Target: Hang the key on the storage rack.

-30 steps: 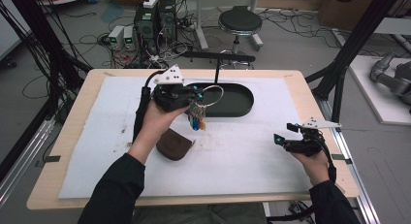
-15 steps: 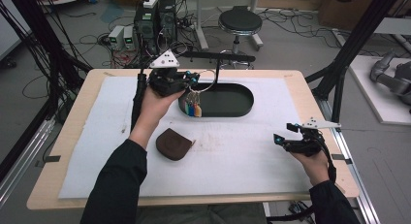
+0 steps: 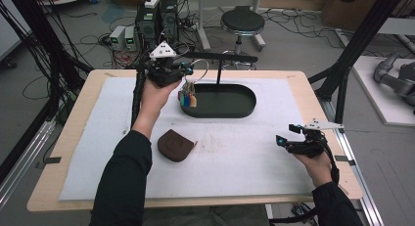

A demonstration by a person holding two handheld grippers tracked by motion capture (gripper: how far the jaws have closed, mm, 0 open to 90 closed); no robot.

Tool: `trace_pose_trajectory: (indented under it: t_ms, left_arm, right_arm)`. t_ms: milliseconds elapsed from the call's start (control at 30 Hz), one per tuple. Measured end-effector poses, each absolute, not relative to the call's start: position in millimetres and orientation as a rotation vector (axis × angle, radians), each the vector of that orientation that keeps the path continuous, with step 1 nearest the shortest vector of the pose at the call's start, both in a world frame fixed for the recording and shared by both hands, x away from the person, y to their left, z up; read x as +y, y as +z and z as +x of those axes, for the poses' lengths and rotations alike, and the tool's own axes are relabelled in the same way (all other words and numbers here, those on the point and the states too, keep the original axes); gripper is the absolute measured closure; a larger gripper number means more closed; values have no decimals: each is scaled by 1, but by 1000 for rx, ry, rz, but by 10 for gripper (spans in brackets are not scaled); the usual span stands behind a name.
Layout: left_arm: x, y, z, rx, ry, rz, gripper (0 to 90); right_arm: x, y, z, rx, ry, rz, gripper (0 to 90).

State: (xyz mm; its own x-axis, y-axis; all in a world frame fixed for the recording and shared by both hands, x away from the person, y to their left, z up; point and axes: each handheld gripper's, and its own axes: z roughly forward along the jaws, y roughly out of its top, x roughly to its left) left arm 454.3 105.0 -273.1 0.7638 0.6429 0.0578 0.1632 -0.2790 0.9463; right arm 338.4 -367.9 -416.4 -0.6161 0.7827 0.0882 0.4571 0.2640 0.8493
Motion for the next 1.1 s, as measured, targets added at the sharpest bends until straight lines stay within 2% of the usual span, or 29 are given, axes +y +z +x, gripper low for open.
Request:
trace_pose_trajectory:
  t_ms: [667,1100]
  left_arm:
    - [100,-275,493,719,589,1817,863]
    - [102,-290,510,799,588,1819,863]
  right_arm:
    - [-366,-418,339,2199,1290,1124,199]
    - [-366,-418,340,2202,1296,1120,199]
